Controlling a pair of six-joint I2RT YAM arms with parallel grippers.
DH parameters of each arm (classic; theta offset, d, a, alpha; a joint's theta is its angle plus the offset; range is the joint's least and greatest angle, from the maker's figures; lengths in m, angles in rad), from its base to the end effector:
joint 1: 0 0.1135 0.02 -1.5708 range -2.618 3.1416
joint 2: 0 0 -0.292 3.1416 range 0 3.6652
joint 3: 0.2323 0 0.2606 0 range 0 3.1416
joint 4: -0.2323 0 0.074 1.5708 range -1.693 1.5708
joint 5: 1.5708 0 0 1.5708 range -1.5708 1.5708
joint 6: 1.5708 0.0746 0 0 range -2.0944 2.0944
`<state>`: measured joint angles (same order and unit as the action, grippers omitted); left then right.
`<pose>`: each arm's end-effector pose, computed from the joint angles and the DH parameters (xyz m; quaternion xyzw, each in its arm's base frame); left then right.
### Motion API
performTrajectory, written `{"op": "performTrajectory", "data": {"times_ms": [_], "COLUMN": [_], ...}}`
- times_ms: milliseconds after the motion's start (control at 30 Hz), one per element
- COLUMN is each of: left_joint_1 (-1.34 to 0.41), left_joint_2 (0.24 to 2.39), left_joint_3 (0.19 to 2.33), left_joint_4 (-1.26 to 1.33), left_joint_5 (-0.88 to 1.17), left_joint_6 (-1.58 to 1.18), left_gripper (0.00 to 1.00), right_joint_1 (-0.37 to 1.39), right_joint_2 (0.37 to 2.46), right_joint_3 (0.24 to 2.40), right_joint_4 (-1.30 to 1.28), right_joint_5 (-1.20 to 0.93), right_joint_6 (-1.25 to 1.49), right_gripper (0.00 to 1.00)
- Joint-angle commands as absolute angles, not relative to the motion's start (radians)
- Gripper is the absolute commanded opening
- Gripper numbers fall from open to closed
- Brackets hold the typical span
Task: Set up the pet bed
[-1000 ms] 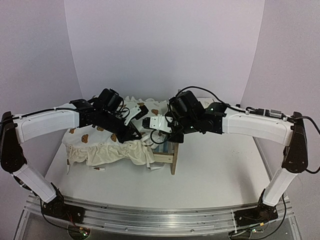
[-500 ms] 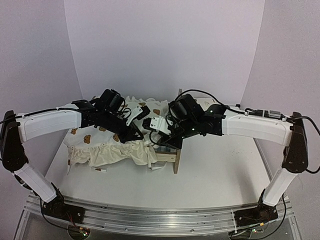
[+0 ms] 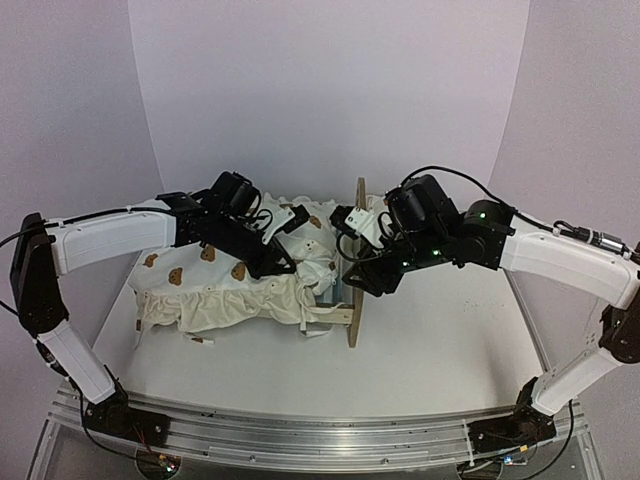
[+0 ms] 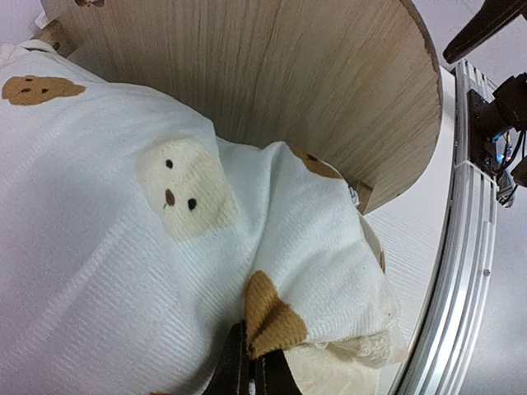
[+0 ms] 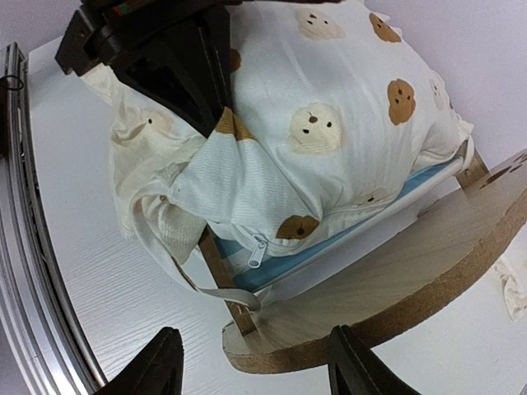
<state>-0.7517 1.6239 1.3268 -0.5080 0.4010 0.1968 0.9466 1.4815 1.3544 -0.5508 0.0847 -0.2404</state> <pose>0.2683 -0.2906 0.2854 0.4813 0.7747 -0.2780 0.3015 0.2206 0.2954 0.3387 -0.4888 0.7573 0.1133 0.4180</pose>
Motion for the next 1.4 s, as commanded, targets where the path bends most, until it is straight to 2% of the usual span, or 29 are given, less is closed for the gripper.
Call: {"op": "performTrajectory", "data": {"times_ms": [0,200,333,400,500,633,733,800,900,967,1033,1100,1167,1267,1367], "left_joint_1": [-0.747,-0.758,-0.759,-0.759,-0.759,-0.759,-0.759,-0.759,-0.759,-0.759,-0.760,-0.764,-0.783,-0.830,-0.870], "left_joint_2": [1.650,1.696,1.724,1.714,1.670,1.639,1.615,1.581,1.506,1.458,1.421,1.406,1.410,1.428,1.464], "left_joint_3": [1.422,1.467,1.432,1.422,1.440,1.501,1.512,1.501,1.465,1.429,1.380,1.322,1.274,1.219,1.216], "left_joint_4": [-0.498,-0.484,-0.497,-0.524,-0.565,-0.668,-0.765,-0.798,-0.807,-0.805,-0.781,-0.763,-0.756,-0.711,-0.642], "left_joint_5": [0.431,0.408,0.378,0.367,0.405,0.452,0.523,0.555,0.556,0.536,0.494,0.450,0.398,0.319,0.268], "left_joint_6": [0.144,0.120,0.173,0.207,0.260,0.397,0.490,0.534,0.593,0.643,0.669,0.680,0.694,0.708,0.726], "left_gripper": [0.00,0.01,0.13,0.22,0.45,0.67,0.77,0.81,0.82,0.80,0.74,0.64,0.58,0.56,0.59], "right_joint_1": [0.943,0.943,0.943,0.943,0.943,0.944,0.944,0.944,0.944,0.939,0.926,0.893,0.853,0.812,0.809], "right_joint_2": [1.462,1.484,1.490,1.483,1.470,1.498,1.560,1.585,1.601,1.614,1.630,1.644,1.653,1.674,1.695], "right_joint_3": [1.367,1.391,1.382,1.363,1.320,1.292,1.317,1.329,1.329,1.339,1.355,1.367,1.377,1.406,1.445], "right_joint_4": [-0.560,-0.560,-0.560,-0.561,-0.561,-0.529,-0.519,-0.518,-0.517,-0.517,-0.517,-0.517,-0.516,-0.513,-0.513], "right_joint_5": [0.148,0.194,0.207,0.216,0.237,0.249,0.256,0.310,0.404,0.447,0.465,0.465,0.454,0.407,0.315], "right_joint_6": [-0.047,0.103,0.215,0.273,0.365,0.445,0.472,0.497,0.511,0.490,0.460,0.441,0.433,0.411,0.376], "right_gripper": [0.60,0.65,0.67,0.69,0.69,0.67,0.63,0.55,0.40,0.33,0.29,0.26,0.25,0.26,0.37]}}
